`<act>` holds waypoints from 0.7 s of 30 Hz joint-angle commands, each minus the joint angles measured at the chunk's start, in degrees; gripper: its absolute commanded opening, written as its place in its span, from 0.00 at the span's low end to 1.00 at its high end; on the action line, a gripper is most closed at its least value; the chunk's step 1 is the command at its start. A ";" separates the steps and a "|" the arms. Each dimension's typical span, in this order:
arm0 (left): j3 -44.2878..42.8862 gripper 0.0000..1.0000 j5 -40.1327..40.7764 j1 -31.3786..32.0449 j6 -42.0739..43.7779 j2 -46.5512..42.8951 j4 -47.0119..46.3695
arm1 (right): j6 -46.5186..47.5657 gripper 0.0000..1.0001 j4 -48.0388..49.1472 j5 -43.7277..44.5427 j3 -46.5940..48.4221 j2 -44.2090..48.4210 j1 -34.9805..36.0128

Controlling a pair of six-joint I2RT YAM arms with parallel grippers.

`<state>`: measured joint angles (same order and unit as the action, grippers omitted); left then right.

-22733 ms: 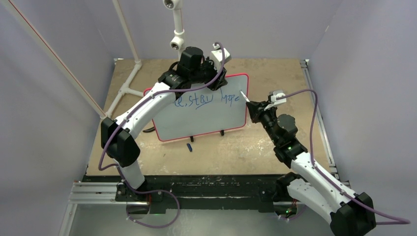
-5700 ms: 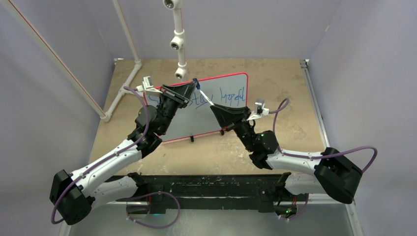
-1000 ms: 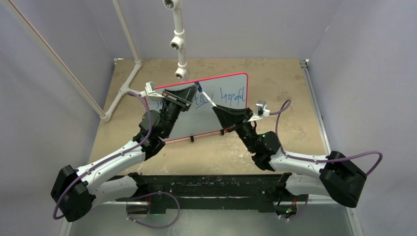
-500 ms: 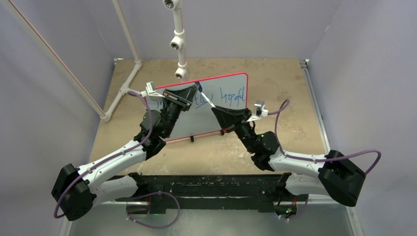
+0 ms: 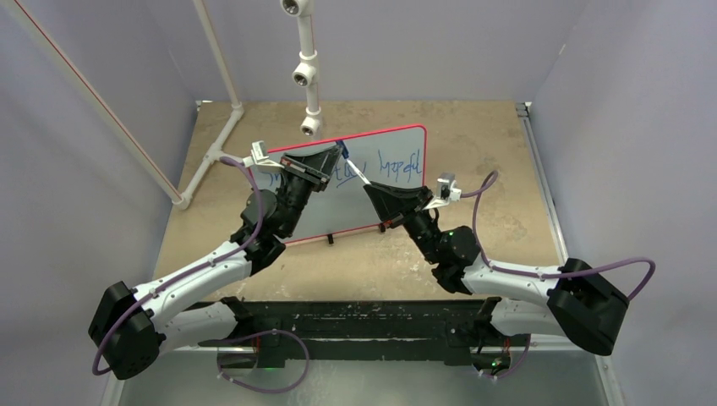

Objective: Write a sentence on the whiteboard
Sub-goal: Insert the pen cap into the whiteboard marker.

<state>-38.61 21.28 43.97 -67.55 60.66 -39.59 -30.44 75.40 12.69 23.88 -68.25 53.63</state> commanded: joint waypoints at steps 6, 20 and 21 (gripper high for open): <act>0.09 0.00 0.27 0.60 -0.71 -0.91 -2.44 | 1.12 0.00 2.08 2.49 0.84 2.07 0.34; -0.24 0.00 -0.21 1.03 -0.53 -0.37 -2.78 | 1.54 0.00 2.05 4.06 1.82 1.11 0.34; -0.16 0.00 -0.08 1.18 -0.56 -0.29 -2.89 | 1.88 0.00 2.37 4.27 2.12 0.79 0.34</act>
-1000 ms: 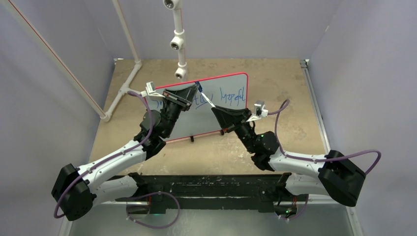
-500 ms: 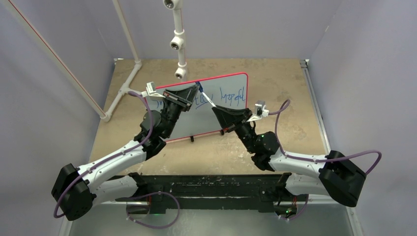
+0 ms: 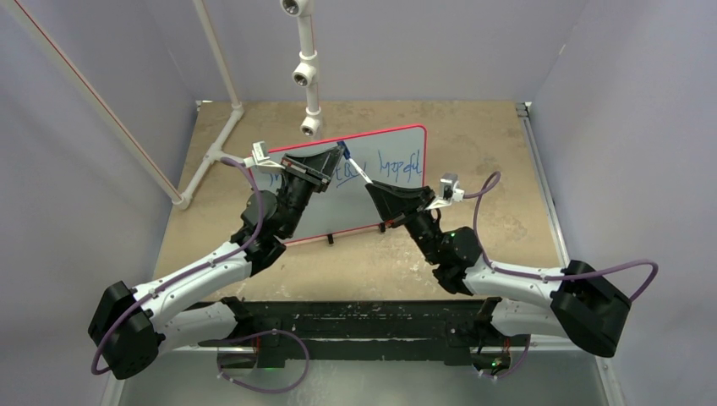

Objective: Write a sentence on the whiteboard
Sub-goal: Insert the pen cap into the whiteboard marker.

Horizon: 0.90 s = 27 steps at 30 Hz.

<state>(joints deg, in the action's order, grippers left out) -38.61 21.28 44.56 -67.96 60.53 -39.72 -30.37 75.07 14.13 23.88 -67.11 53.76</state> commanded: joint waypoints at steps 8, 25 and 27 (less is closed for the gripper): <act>0.03 0.00 0.58 2.04 -0.33 1.28 -4.53 | 4.47 0.00 9.65 2.93 4.50 -5.24 0.21; -0.29 0.00 -2.30 4.40 4.74 2.63 -6.22 | 6.02 0.00 17.91 10.25 11.05 -11.66 0.47; -2.10 0.02 -3.85 4.40 7.97 1.90 -3.35 | 6.02 0.00 17.79 9.47 10.53 -10.79 0.47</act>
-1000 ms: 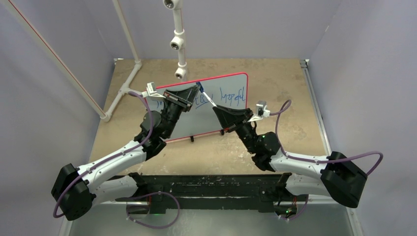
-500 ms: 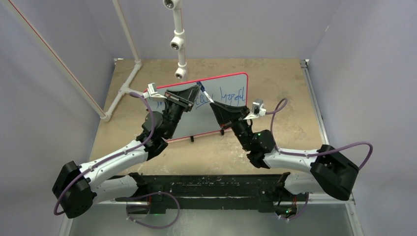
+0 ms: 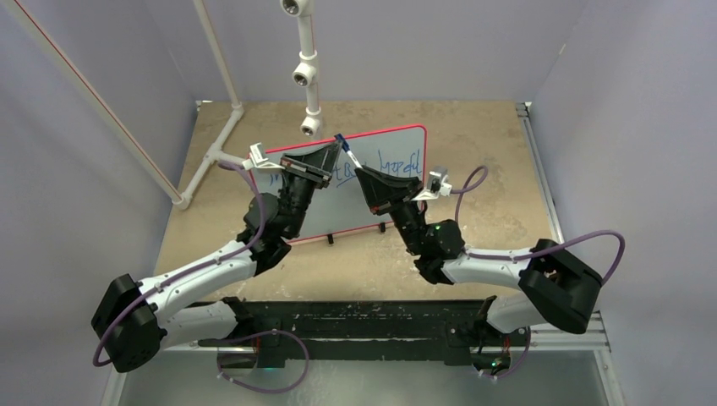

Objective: Write a sentence on the whiteboard
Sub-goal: Insert the pen cap into the whiteboard marker, then adjust the pen cap from the whiteboard marker.

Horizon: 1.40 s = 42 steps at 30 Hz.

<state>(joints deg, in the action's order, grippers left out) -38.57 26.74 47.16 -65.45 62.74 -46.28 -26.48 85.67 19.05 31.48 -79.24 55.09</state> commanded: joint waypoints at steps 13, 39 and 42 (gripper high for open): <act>-17.11 0.60 -25.29 1.65 25.16 -1.90 24.44 | 2.80 0.00 4.38 3.38 -0.56 9.20 -0.86; -25.18 0.65 -47.66 -6.70 22.57 -0.52 32.88 | -1.40 0.00 -21.22 -14.48 -10.29 32.44 -0.95; -24.85 0.50 -48.29 -6.68 22.24 -0.34 32.94 | -1.64 0.00 -20.75 -14.39 -10.30 32.02 -0.95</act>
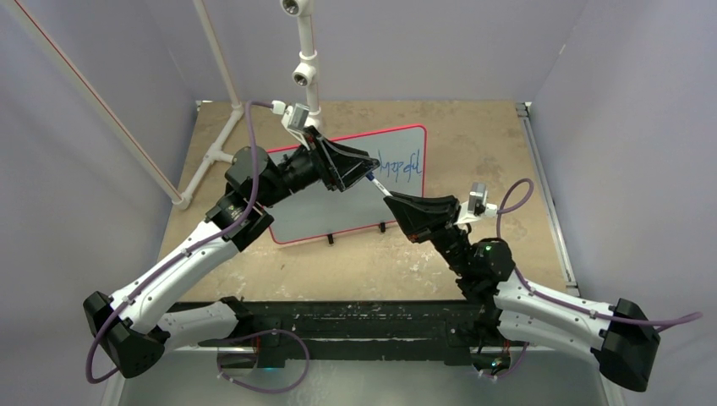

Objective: Write a sentence on the whiteboard
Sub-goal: Adjust the pen cap from the whiteboard marker.

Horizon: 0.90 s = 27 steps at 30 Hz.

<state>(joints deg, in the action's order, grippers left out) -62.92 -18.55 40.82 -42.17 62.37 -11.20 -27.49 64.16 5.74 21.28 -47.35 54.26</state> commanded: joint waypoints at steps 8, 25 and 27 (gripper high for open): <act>0.62 0.30 -3.86 -0.30 -1.58 -0.05 -1.78 | -1.12 0.00 0.90 -1.08 -0.02 0.30 -0.12; 7.85 0.00 -9.44 -0.30 -2.31 -0.61 -0.65 | -2.05 0.00 2.94 -1.80 1.47 -1.94 -0.12; 9.04 0.00 -9.66 -0.31 -2.59 -1.11 -0.57 | -2.05 0.00 3.69 -1.30 1.51 -2.48 -0.20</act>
<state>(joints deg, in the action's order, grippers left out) -57.32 -21.67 39.20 -44.60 61.34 -15.62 -28.97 63.26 4.54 21.08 -48.84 54.26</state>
